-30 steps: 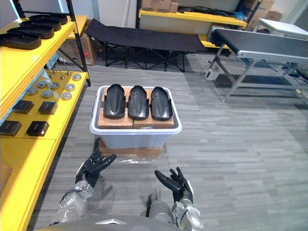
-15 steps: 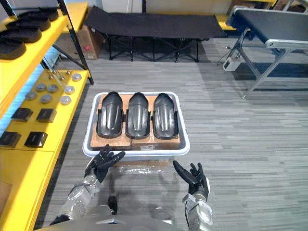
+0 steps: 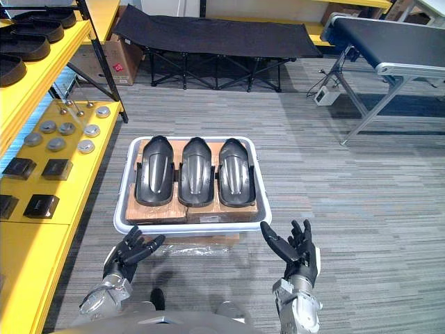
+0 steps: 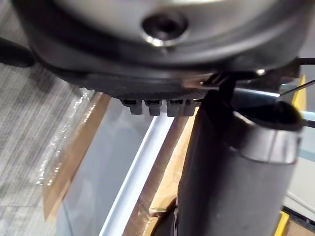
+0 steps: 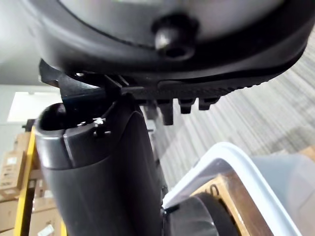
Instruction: Walk over and take three plastic housings, then place them on the shelf
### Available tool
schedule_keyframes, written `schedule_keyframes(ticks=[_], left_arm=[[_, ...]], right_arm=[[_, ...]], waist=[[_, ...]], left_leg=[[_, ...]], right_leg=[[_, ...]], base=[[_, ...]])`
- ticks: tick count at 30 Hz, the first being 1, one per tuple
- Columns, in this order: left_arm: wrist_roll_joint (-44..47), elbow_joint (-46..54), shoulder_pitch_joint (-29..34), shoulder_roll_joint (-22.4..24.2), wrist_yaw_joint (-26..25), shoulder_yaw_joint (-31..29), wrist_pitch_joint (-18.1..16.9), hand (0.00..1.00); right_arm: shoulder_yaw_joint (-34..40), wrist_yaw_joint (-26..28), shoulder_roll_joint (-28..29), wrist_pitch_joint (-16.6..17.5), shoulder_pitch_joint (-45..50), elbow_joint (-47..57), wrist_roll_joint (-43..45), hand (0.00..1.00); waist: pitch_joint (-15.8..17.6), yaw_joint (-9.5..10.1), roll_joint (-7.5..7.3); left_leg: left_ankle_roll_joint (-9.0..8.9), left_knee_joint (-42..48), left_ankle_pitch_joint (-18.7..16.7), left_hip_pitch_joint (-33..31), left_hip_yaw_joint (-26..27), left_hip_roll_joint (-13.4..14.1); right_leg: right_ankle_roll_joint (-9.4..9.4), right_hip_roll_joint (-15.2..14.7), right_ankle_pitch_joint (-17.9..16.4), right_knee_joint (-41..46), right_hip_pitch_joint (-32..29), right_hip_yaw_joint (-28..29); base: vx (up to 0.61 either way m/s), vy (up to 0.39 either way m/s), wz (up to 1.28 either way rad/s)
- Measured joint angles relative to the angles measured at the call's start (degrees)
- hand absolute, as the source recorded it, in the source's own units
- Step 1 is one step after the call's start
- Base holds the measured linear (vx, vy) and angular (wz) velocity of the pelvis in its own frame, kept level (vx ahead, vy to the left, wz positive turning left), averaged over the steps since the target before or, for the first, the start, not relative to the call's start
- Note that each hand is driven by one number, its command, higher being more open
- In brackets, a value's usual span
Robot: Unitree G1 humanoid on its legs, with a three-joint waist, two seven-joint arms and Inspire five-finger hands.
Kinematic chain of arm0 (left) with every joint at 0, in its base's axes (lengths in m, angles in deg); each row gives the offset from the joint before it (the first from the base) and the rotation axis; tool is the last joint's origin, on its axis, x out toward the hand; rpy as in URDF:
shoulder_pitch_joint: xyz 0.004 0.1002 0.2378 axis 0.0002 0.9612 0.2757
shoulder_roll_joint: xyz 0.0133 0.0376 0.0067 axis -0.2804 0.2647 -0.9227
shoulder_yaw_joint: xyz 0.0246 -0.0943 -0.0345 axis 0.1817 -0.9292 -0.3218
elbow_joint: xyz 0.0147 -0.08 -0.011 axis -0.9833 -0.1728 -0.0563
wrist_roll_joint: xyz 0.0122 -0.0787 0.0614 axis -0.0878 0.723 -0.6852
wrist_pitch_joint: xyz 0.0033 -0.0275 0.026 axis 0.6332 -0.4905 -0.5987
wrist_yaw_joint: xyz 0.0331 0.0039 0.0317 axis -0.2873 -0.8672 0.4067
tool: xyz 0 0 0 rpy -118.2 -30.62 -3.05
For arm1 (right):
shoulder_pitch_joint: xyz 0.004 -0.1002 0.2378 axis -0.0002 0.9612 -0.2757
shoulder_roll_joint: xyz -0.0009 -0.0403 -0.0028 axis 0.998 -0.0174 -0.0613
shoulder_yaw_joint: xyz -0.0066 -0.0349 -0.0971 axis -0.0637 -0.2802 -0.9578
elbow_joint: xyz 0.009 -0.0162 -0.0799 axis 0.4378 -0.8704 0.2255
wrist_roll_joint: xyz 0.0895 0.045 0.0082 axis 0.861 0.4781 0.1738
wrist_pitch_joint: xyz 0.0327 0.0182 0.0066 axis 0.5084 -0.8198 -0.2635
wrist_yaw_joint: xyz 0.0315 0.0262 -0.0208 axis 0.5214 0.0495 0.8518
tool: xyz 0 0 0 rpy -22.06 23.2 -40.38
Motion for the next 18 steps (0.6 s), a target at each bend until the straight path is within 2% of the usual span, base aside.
schedule_keyframes(ticks=[4, 6, 8, 10, 11, 12, 13, 16, 18], left_arm=[[-2.81, 3.64, 1.21, -0.23, -0.33, -0.85, -0.17, 1.0], [-4.26, 5.18, 1.55, -0.72, -0.11, -0.5, 0.03, 1.0], [-4.22, 7.38, 1.21, -1.1, 0.82, 0.59, 0.74, 1.0], [-4.17, 10.49, 0.31, -1.66, 2.46, 1.13, 1.5, 1.0], [-4.14, 12.15, -0.57, -1.92, 3.16, 1.25, 1.54, 1.0], [-4.01, 12.74, -1.88, -2.7, 3.47, 1.73, 1.56, 1.0], [-3.85, 13.02, -2.49, -3.14, 3.58, 1.89, 1.56, 1.0], [-2.87, 14.06, -6.03, -5.29, 3.56, 2.43, 1.87, 1.0], [-1.67, 14.08, -7.61, -6.21, 3.28, 2.53, 2.82, 1.0]], right_arm=[[3.18, -2.22, -0.69, -0.72, -0.5, 0.02, -2.11, 1.0], [4.02, -3.79, -2.74, -2.12, -2.97, 0.0, -2.1, 1.0], [5.32, -5.29, -7.33, -4.07, -7.68, -0.8, -1.84, 1.0], [6.41, -6.55, -12.12, -5.63, -12.78, -4.32, -1.58, 1.0], [6.45, -7.32, -15.29, -6.6, -16.84, -7.52, -1.44, 1.0], [6.2, -7.76, -17.57, -7.03, -20.13, -9.73, -0.33, 1.0], [5.77, -7.87, -18.51, -7.12, -21.62, -10.62, 0.68, 1.0], [4.19, -8.86, -21.31, -7.24, -29.34, -14.47, 2.56, 1.0], [1.72, -9.04, -23.1, -7.97, -34.75, -18.32, 3.46, 1.0]], waist=[[0.07, 0.18, -0.08], [0.31, 0.28, -0.42], [0.86, 0.2, -0.25], [2.34, 0.25, -0.18], [4.16, 0.58, 0.01], [5.4, 1.51, 0.56], [5.83, 1.92, 0.5], [9.83, 3.35, 0.14], [12.27, 4.64, 0.58]], left_leg=[[0.26, -3.58, 2.2, 0.9, 0.01, -0.58], [0.35, -3.57, 2.19, -0.16, 0.11, -1.45], [0.6, -3.54, 2.44, -2.8, 0.7, -1.66], [1.38, 0.81, 2.64, -6.49, 1.34, -1.11], [2.24, 6.91, 1.29, -10.21, 1.16, -0.19], [2.38, 10.53, -0.17, -12.79, 0.51, 0.34], [2.49, 11.53, -0.35, -14.21, 0.3, 0.53], [2.88, 13.54, -0.19, -18.29, -0.02, 0.74], [4.02, 16.83, -1.11, -20.95, -0.33, 0.75]], right_leg=[[-0.01, -0.26, -0.01, -0.55, -0.29, 0.01], [-0.35, -0.91, -0.66, -1.93, -0.64, -0.08], [0.18, -1.1, -0.72, -2.13, -3.3, -0.42], [1.29, -1.62, 0.0, -2.28, -4.55, -2.05], [1.63, -1.38, 0.58, -2.24, -4.65, -2.91], [1.86, -0.78, 1.24, -2.41, -5.22, -3.12], [1.89, -0.72, 1.6, -2.56, -5.9, -3.2], [1.48, -0.05, 3.2, -3.25, -8.22, -3.27], [1.1, -0.03, 5.2, -3.69, -8.78, -3.19]], base=[[-0.15, 0.012, -0.02], [-0.22, 0.034, -0.1], [-0.25, 0.054, 0.1], [-0.21, 0.078, 0.39], [-0.24, 0.066, 0.33], [-0.23, 0.059, 0.25], [-0.19, 0.072, 0.21], [-0.11, 0.056, 0.24], [-0.08, 0.084, 0.1]])
